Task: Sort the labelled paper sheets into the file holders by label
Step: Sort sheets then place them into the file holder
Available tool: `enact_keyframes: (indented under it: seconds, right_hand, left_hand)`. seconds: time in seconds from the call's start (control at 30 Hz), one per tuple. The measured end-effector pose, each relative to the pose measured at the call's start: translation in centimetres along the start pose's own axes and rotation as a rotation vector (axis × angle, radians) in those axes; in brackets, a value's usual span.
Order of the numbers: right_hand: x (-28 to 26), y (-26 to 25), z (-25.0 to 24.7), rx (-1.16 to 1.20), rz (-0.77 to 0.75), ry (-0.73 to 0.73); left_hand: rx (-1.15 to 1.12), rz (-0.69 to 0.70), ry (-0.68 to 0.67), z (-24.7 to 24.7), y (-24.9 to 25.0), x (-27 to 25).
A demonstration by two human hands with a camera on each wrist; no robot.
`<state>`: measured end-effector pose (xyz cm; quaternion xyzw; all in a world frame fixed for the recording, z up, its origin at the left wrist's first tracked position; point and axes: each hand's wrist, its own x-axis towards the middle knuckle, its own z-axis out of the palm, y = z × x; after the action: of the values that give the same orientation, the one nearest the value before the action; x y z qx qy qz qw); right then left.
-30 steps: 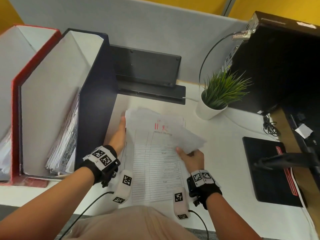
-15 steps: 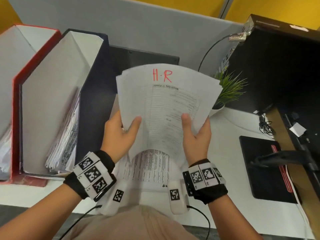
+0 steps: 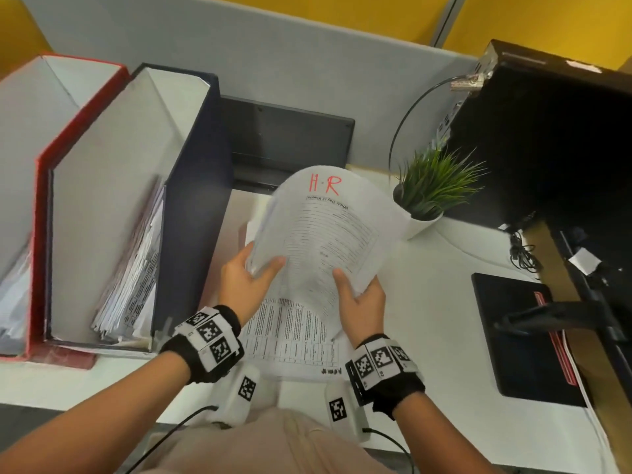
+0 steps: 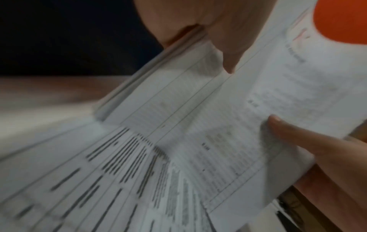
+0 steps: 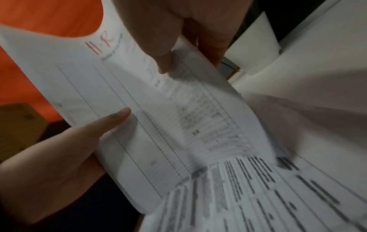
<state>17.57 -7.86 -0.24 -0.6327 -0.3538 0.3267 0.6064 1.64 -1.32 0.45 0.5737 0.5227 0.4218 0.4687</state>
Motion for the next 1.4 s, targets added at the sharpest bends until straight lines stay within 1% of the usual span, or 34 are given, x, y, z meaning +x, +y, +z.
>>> enact_keyframes:
  seconds: [0.07, 0.1, 0.17, 0.23, 0.33, 0.43, 0.5, 0.6, 0.7, 0.8, 0.87, 0.93, 1.1, 1.17, 1.27, 1.4]
  right_hand:
    - [0.3, -0.1, 0.1, 0.000, 0.004, -0.011]
    - [0.6, -0.5, 0.1, -0.001, -0.011, -0.013]
    - [1.4, -1.6, 0.0, 0.013, -0.048, -0.017]
    - [2.1, -3.0, 0.0, 0.045, -0.097, -0.041]
    - [2.7, -4.2, -0.5, 0.032, -0.160, -0.119]
    - [3.1, -2.9, -1.3, -0.100, -0.113, -0.161]
    - [3.2, -1.1, -1.8, -0.212, -0.039, -0.163]
    - [3.1, 1.9, -2.7, -0.349, 0.080, -0.140]
    - [3.0, 4.2, -3.5, -0.526, 0.118, -0.068]
    - [2.5, 5.6, -3.3, -0.680, 0.132, 0.013]
    - [2.1, 6.4, -2.9, -0.738, 0.183, 0.018]
    - [2.2, 6.8, -2.4, -0.772, 0.250, -0.005]
    - [2.4, 7.1, -1.7, -0.807, 0.242, -0.020]
    - [2.3, 7.3, -1.8, -0.795, 0.245, -0.022]
    - [2.5, 7.4, -2.5, -0.788, 0.282, -0.075]
    - [2.5, 7.0, -2.5, -0.785, 0.319, -0.079]
  left_hand:
    - [0.005, -0.076, 0.014, -0.1, -0.1, 0.4]
    - [0.015, -0.089, 0.031, -0.3, 0.3, 0.7]
    - [0.066, -0.080, 0.048, -0.9, 2.3, 1.1]
    - [0.137, -0.041, 0.062, -2.1, 5.1, 1.6]
    - [0.200, 0.008, 0.058, -5.9, 9.4, 2.3]
    - [0.231, -0.025, 0.069, -12.0, 13.1, 2.8]
    - [0.317, -0.102, 0.133, -16.8, 14.7, 2.8]
    - [0.493, -0.287, 0.202, -23.6, 15.6, 2.8]
    - [0.553, -0.452, 0.257, -29.0, 15.6, 2.6]
    - [0.711, -0.544, 0.368, -32.3, 14.5, 3.4]
    - [0.821, -0.571, 0.415, -33.0, 13.2, 4.4]
    - [0.870, -0.546, 0.400, -32.6, 11.6, 5.3]
    - [1.045, -0.486, 0.336, -29.1, 6.6, 7.4]
    - [1.117, -0.482, 0.276, -28.2, 4.9, 8.4]
    - [1.179, -0.498, 0.163, -27.5, 3.2, 9.8]
    - [1.277, -0.500, 0.114, -27.6, 1.8, 10.7]
